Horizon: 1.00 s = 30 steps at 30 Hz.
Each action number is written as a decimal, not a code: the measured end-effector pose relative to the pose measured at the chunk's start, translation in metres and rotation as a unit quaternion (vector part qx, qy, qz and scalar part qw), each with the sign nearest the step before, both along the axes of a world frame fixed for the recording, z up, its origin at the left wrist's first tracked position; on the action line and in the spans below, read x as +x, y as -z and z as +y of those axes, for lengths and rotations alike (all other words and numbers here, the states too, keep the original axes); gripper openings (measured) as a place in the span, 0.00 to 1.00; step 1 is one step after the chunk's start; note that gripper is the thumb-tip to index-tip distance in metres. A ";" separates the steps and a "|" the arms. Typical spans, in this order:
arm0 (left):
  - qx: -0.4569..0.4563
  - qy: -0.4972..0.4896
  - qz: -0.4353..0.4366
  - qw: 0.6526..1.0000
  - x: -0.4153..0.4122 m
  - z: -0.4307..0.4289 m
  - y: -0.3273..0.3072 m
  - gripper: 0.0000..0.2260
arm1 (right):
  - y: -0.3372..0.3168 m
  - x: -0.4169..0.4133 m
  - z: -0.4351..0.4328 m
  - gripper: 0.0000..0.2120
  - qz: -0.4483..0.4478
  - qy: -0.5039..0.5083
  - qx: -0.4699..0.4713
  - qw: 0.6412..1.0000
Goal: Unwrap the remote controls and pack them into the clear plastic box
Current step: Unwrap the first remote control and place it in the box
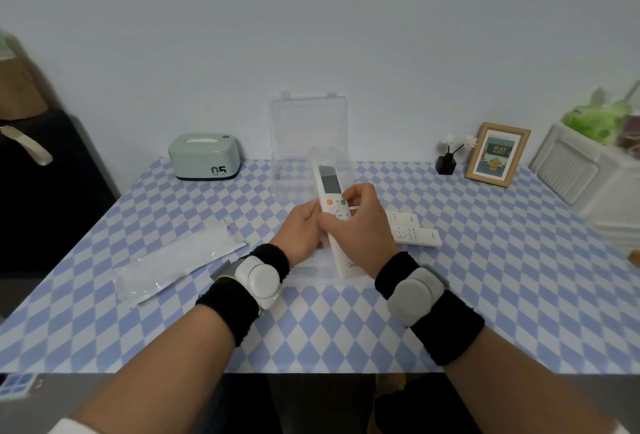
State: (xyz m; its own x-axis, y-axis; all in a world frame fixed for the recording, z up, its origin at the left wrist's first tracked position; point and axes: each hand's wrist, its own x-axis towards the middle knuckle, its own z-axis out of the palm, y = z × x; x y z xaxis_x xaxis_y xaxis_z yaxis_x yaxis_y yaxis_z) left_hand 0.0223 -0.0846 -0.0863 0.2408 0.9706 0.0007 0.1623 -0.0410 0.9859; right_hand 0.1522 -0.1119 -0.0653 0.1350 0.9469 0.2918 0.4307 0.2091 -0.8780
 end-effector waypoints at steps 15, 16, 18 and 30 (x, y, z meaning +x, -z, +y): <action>0.009 0.059 0.120 0.991 -0.017 0.003 -0.014 0.10 | 0.012 0.003 -0.005 0.21 -0.107 0.028 0.134 0.985; 0.010 0.099 0.130 0.987 -0.021 0.002 -0.016 0.08 | 0.012 0.003 -0.005 0.21 -0.106 0.024 0.131 0.985; -0.012 0.185 0.046 0.982 -0.028 0.002 -0.019 0.20 | 0.011 0.005 -0.003 0.22 -0.106 0.026 0.125 0.986; -0.047 -0.155 -0.236 0.958 -0.006 0.028 -0.031 0.18 | 0.022 -0.010 -0.011 0.22 -0.099 -0.013 0.081 0.992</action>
State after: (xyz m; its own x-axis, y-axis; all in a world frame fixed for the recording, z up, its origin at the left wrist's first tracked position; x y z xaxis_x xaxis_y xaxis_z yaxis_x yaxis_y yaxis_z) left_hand 0.0161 -0.0566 -0.0551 -0.0653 0.9965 -0.0516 -0.3131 0.0286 0.9493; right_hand 0.1424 -0.1230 -0.0878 0.0354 0.8877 0.4591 0.5841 0.3543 -0.7303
